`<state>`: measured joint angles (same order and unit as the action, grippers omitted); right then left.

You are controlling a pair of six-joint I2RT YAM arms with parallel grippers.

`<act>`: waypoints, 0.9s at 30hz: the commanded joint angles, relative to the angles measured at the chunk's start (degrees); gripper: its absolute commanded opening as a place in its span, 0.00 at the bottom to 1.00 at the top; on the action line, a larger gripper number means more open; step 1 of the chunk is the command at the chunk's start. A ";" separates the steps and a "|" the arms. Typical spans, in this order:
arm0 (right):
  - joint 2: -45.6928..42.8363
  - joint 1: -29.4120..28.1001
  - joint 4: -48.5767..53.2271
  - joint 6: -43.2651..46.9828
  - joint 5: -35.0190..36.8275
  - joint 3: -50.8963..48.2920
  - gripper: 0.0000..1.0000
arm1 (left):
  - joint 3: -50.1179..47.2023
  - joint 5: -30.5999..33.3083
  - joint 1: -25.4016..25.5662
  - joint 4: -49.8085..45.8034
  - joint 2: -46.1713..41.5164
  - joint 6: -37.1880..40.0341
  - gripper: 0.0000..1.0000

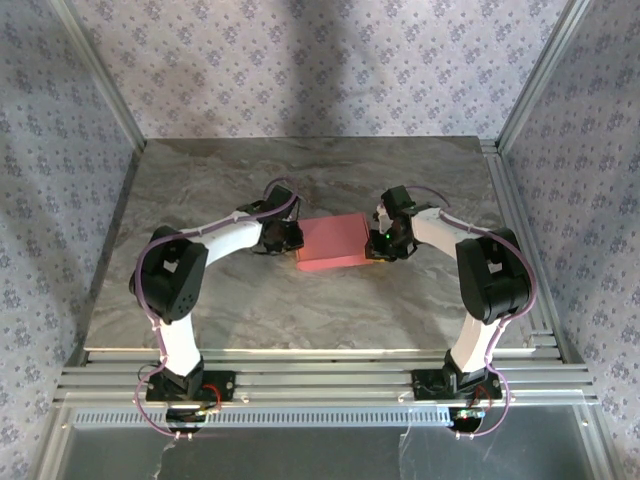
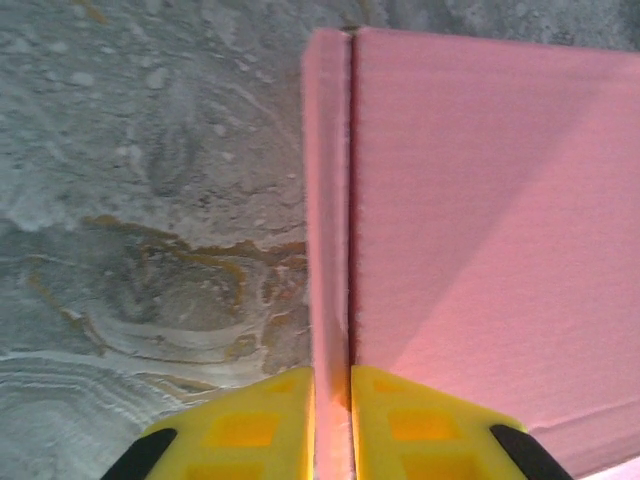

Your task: Fold the paper box

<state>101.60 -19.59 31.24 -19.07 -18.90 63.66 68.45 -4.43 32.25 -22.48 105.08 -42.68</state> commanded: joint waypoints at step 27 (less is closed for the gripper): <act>0.35 0.52 1.95 -0.53 0.34 0.24 0.19 | -1.27 -0.92 -0.42 0.15 -1.08 -3.65 0.23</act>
<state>101.62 -19.35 31.55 -19.07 -18.83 63.66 67.72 -5.72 31.20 -21.19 105.08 -44.69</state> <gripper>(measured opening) 0.189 0.225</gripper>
